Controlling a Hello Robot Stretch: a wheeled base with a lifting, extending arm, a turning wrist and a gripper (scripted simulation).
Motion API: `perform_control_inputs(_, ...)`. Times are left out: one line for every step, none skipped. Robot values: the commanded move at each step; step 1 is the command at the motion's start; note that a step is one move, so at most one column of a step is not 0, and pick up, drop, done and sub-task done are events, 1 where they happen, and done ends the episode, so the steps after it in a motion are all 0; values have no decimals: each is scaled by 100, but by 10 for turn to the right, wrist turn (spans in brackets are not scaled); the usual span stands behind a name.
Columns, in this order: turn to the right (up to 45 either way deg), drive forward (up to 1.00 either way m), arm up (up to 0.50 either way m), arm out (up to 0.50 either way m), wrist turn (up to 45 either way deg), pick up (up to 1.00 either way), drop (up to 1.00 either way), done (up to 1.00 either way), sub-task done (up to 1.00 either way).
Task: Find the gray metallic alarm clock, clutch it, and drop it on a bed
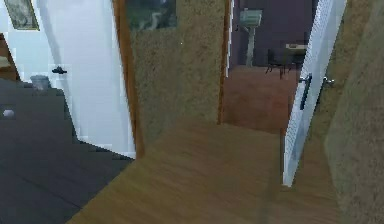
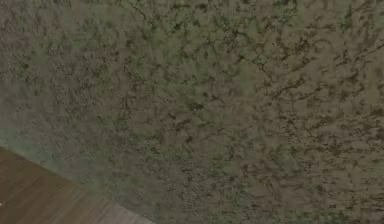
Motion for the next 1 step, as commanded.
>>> perform_control_inputs(0, 100, 0, 0, 0, 0, 0, 0, 0)
